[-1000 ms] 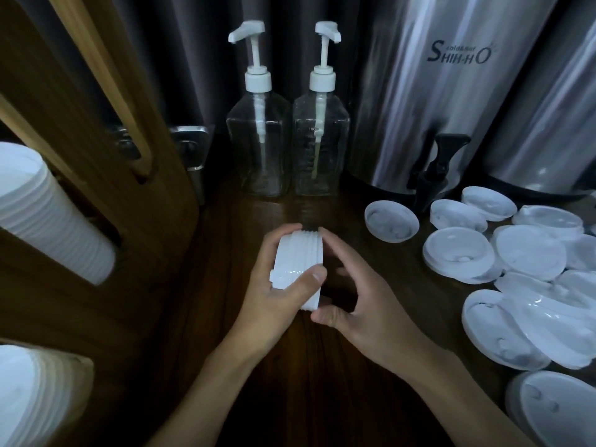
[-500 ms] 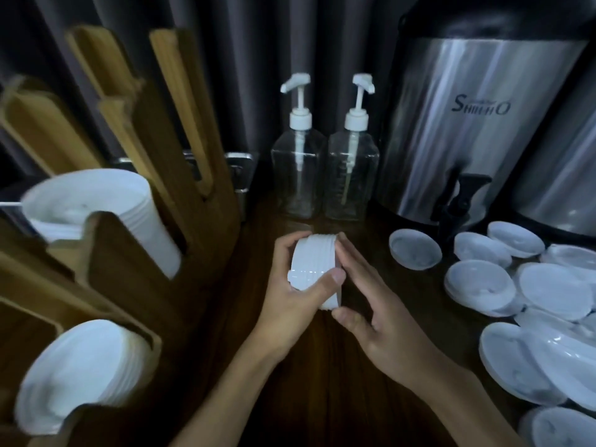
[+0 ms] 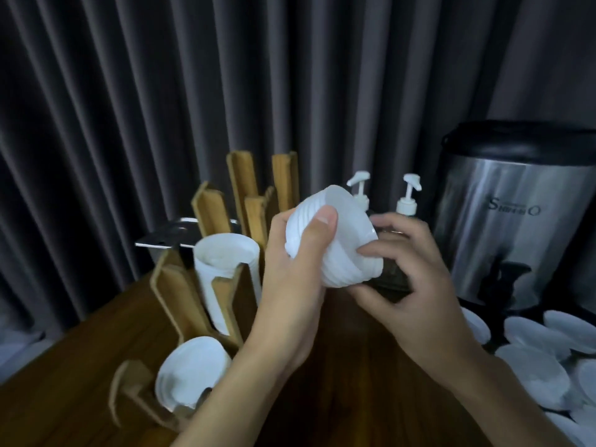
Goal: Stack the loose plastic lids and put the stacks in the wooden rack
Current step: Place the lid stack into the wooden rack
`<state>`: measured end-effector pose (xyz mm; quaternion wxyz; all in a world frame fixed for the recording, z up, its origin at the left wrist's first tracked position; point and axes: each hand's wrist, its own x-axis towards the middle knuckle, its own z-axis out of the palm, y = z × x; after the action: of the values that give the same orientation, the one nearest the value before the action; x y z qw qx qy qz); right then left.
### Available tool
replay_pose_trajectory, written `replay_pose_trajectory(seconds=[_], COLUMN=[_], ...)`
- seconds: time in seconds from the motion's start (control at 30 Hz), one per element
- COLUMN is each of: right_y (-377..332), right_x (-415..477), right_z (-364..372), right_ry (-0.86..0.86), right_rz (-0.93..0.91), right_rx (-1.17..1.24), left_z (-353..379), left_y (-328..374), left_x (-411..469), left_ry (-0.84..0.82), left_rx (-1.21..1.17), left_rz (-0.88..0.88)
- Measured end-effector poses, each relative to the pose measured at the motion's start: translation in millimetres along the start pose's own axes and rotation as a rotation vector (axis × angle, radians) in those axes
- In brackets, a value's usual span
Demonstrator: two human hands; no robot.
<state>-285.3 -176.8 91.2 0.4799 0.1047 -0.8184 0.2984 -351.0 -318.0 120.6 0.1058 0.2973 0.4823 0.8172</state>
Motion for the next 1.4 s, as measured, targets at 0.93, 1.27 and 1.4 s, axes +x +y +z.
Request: replay_pose_trajectory(seconds=[0.93, 1.27, 1.4], right_y=[-3, 2, 3], right_x=[100, 94, 84], right_z=[105, 105, 100], right_ry=[-0.418, -0.494, -0.379], right_rz=[-0.352, -0.296, -0.287], right_rx=[-0.454, -0.530, -0.497], left_z=[-169, -192, -193], left_y=[69, 49, 44], left_x=[56, 60, 59], left_ry=[-0.143, -0.177, -0.157], left_rx=[0.871, 0.981, 0.983], left_rz=[0.057, 0.005, 0.067])
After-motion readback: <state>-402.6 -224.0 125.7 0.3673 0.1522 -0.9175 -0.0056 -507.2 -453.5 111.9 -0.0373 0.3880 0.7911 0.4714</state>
